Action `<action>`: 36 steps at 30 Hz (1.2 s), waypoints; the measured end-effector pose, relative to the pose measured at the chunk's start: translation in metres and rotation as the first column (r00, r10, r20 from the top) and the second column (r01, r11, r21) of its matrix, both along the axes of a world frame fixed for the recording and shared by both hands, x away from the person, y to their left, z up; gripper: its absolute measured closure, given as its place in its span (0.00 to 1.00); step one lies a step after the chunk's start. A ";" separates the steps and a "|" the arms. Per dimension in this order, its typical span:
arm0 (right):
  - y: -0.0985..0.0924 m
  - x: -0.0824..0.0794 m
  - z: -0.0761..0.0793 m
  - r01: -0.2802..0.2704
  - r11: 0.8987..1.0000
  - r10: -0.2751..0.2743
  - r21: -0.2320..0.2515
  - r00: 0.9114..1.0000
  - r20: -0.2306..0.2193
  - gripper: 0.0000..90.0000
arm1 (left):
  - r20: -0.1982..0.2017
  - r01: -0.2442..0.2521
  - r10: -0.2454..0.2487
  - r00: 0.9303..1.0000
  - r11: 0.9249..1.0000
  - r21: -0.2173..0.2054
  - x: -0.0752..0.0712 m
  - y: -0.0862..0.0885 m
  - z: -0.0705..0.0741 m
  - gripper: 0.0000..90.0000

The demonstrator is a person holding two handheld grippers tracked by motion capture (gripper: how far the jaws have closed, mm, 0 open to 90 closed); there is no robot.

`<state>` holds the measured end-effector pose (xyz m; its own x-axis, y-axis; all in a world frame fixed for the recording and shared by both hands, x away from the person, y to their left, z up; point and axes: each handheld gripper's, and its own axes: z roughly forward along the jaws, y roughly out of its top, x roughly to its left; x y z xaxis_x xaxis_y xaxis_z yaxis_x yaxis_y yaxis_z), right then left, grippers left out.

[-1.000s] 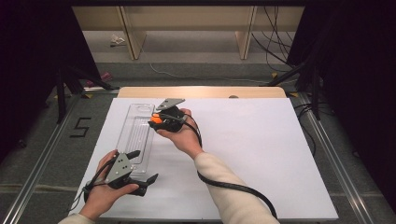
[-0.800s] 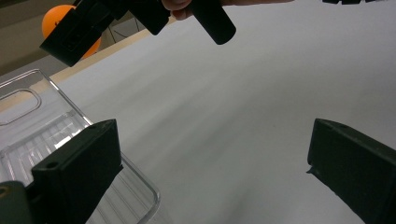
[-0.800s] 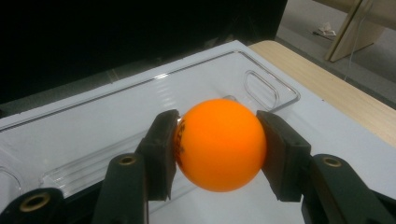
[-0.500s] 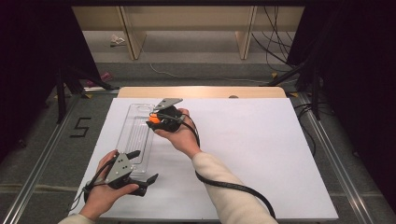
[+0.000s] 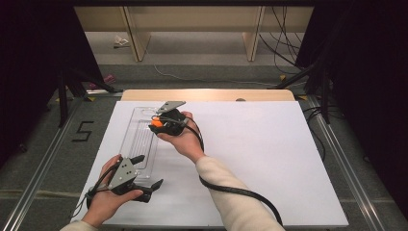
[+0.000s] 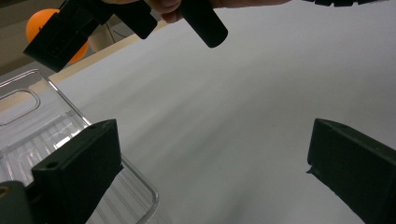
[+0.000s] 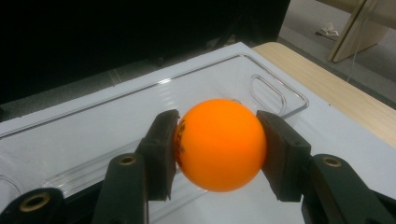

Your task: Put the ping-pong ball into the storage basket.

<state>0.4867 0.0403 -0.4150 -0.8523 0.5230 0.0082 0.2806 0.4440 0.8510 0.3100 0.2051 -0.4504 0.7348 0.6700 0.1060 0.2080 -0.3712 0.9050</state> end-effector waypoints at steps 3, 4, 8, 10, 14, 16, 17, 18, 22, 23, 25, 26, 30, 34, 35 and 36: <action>0.002 0.000 0.000 -0.002 1.000 0.002 0.000 1.000 -0.002 0.57 | 0.000 0.000 0.000 1.000 1.000 -0.001 0.000 0.000 0.000 0.03; 0.002 0.000 0.000 -0.003 1.000 0.003 0.000 1.000 -0.002 0.57 | 0.000 0.001 -0.001 1.000 1.000 -0.001 0.000 0.000 0.000 0.03; 0.004 0.001 -0.001 -0.005 1.000 0.005 0.000 1.000 -0.004 0.57 | 0.001 0.000 0.000 1.000 1.000 0.000 0.000 0.000 0.000 0.03; 0.005 0.001 -0.001 -0.004 1.000 0.004 -0.002 1.000 -0.003 0.57 | 0.000 0.001 -0.001 1.000 1.000 -0.001 0.000 0.000 0.000 0.03; 0.007 0.001 -0.001 -0.005 1.000 0.005 -0.002 1.000 -0.004 0.57 | 0.000 0.001 -0.001 1.000 1.000 -0.001 0.000 0.000 0.000 0.03; 0.009 0.001 -0.001 -0.007 1.000 0.007 -0.005 1.000 -0.005 0.57 | 0.000 0.002 -0.002 1.000 1.000 -0.001 0.000 0.000 0.000 0.03; 0.009 0.001 -0.002 -0.008 1.000 0.008 -0.006 1.000 -0.005 0.57 | 0.001 0.001 -0.001 1.000 1.000 0.000 0.000 0.000 0.000 0.03; 0.010 0.001 -0.002 -0.008 1.000 0.008 -0.005 1.000 -0.006 0.57 | 0.000 0.001 -0.001 1.000 1.000 0.000 0.000 0.000 0.000 0.03; 0.012 0.002 -0.002 -0.011 1.000 0.011 -0.007 1.000 -0.007 0.57 | 0.002 0.002 -0.002 1.000 1.000 0.001 0.000 0.000 0.000 0.03; 0.013 0.002 -0.002 -0.011 1.000 0.011 -0.008 1.000 -0.008 0.57 | 0.002 0.002 -0.002 1.000 1.000 0.001 0.000 0.000 0.000 0.03; 0.013 0.002 -0.002 -0.010 1.000 0.010 -0.009 1.000 -0.009 0.57 | 0.001 0.002 -0.002 1.000 1.000 0.000 0.000 0.000 0.000 0.03; 0.014 0.002 -0.003 -0.011 1.000 0.011 -0.009 1.000 -0.010 0.57 | 0.001 0.002 -0.002 1.000 1.000 0.000 0.000 0.000 0.000 0.03; 0.016 0.003 -0.003 -0.012 1.000 0.012 -0.009 1.000 -0.010 0.57 | 0.000 0.002 -0.002 1.000 1.000 -0.001 0.000 0.000 0.000 0.03; 0.017 0.003 -0.004 -0.014 1.000 0.013 -0.012 1.000 -0.012 0.57 | 0.000 0.002 -0.002 1.000 1.000 0.000 0.000 0.000 0.000 0.03; 0.018 0.003 -0.004 -0.015 1.000 0.015 -0.012 1.000 -0.011 0.57 | 0.000 0.002 -0.002 1.000 1.000 0.000 0.000 0.000 0.000 0.03; 0.018 0.003 -0.004 -0.016 1.000 0.015 -0.014 1.000 -0.011 0.57 | 0.000 0.002 -0.002 1.000 1.000 0.000 0.000 0.000 0.000 0.03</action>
